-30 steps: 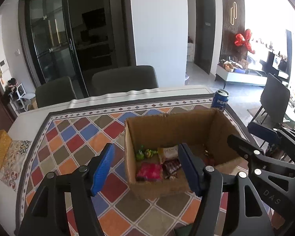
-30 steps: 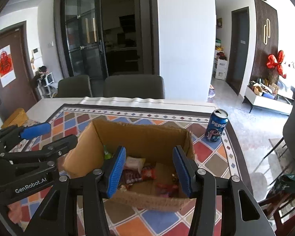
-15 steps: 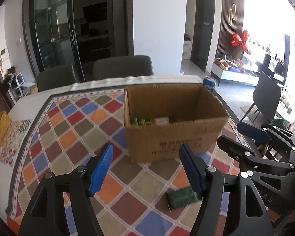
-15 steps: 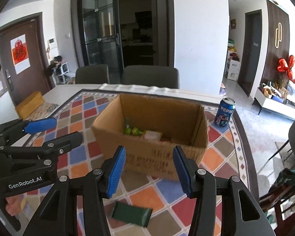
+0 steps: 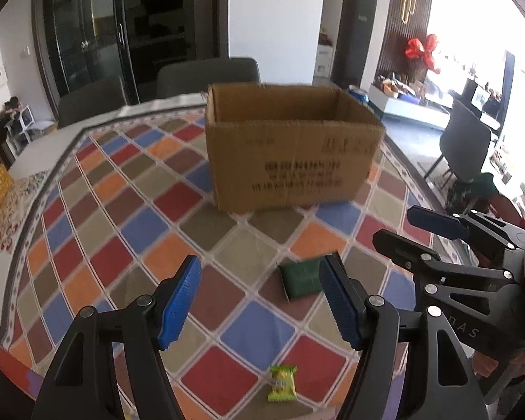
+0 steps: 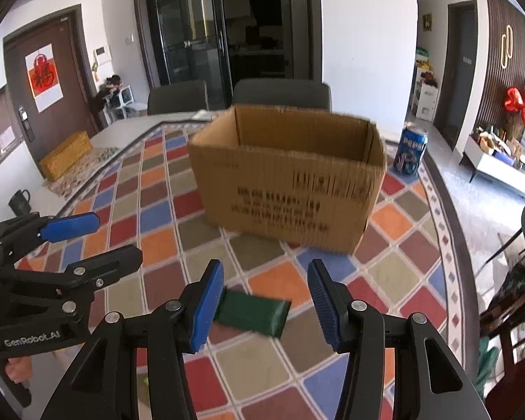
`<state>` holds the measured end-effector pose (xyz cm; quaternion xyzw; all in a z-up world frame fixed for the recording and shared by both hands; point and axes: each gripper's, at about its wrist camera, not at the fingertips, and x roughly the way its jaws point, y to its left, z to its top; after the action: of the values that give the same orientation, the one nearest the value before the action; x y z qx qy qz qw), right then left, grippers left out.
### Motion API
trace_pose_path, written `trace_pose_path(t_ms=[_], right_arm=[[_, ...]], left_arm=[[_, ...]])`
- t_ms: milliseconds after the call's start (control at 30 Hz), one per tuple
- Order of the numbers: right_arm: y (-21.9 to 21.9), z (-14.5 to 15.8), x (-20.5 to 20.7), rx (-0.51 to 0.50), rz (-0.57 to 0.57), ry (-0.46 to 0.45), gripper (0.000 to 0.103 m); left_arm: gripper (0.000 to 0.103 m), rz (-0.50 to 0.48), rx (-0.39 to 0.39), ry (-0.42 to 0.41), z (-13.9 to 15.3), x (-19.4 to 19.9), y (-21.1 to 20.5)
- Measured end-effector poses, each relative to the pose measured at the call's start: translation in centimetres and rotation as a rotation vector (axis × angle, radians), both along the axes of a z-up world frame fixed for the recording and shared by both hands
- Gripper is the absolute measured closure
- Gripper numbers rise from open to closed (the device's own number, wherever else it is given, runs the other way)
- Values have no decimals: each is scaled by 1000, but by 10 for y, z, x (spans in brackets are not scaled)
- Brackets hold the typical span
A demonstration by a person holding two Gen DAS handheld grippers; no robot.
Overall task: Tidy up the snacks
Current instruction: 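Move left tool to the yellow-green candy while right tool reaches the green bar, then grasp the yellow-green candy with left tool while right tool grasps the green wrapped bar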
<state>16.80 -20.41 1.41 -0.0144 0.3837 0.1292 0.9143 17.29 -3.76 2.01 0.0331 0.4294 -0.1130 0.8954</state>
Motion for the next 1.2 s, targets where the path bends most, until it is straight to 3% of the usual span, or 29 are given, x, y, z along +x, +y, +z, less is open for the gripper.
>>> trace_pose_path(t_ms=[767,1067,1200], right_arm=[[9,-93,-43,-61,78,270,52],[10,-119,-49,-67,70,352,52],[10,-122,-49,-66,71,369,52]], left_arm=[[35,-63,16,328,-101,-40,-4],[48,-78,38,411,-131,-36,-9],[51,-77,74,391,-132,-37,-13]])
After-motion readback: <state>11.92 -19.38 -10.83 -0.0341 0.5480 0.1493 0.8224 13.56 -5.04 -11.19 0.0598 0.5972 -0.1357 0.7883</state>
